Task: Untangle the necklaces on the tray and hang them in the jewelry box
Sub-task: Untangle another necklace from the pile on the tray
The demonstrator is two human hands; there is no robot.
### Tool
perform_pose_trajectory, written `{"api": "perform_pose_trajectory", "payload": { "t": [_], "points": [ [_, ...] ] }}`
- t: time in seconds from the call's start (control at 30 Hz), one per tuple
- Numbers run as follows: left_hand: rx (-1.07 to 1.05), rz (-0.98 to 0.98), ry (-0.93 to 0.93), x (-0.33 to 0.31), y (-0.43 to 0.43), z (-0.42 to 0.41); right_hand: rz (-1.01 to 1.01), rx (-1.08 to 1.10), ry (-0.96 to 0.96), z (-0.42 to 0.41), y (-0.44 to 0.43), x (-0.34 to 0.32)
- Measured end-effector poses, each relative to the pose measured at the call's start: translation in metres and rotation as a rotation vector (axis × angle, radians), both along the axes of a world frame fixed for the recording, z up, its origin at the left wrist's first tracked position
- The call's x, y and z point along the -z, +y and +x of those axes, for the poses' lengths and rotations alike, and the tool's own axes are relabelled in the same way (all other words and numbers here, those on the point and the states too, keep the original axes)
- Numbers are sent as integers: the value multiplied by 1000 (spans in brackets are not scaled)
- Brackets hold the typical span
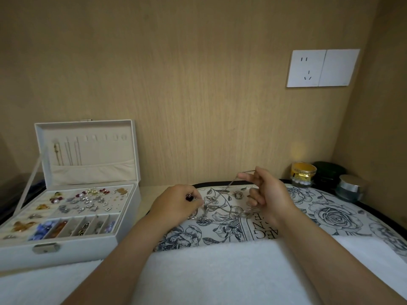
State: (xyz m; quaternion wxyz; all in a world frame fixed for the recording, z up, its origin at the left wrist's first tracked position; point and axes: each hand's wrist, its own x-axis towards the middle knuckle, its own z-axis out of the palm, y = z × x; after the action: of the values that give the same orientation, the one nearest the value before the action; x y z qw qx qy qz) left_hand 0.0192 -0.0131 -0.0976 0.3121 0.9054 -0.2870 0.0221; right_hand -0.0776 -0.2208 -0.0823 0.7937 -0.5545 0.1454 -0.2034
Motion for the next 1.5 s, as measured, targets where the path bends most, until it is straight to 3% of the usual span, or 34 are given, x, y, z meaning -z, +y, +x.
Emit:
{"api": "perform_pose_trajectory", "payload": {
  "t": [0.13,0.3,0.43,0.53,0.63,0.7,0.83,0.97,1.1,1.2,1.33,1.4,1.5],
  "points": [
    [-13,255,-154,-8,9,1,-42,149,29,2,-14,2],
    [1,525,-286,-16,14,2,-416,342,130,1,-20,7],
    [-15,587,-426,-18,10,-2,-600,296,168,3,-13,9],
    [98,383,-520,-14,-3,-10,-564,176,145,1,-7,9],
    [303,78,-328,-3,-21,-27,-558,85,131,1,-2,7],
    [380,-7,-222,7,-33,-39,-477,25,93,2,-2,5],
    [332,-127,-44,16,-45,-49,-222,-198,-36,-1,2,-4],
    [317,-357,316,10,-50,-53,-116,-281,-137,-1,7,-10],
    [309,-357,339,12,-52,-50,-35,-303,-188,-2,4,-14],
    [272,-333,355,8,-47,-46,-107,-252,-134,-2,-5,-14],
    [109,-114,22,-3,-27,-29,-329,-34,32,-2,-14,-10],
    [74,-79,-52,-9,-20,-22,-457,65,91,-1,-10,-8],
    [64,-331,215,-23,-15,-17,-679,149,111,0,-6,-2]
  ]
}}
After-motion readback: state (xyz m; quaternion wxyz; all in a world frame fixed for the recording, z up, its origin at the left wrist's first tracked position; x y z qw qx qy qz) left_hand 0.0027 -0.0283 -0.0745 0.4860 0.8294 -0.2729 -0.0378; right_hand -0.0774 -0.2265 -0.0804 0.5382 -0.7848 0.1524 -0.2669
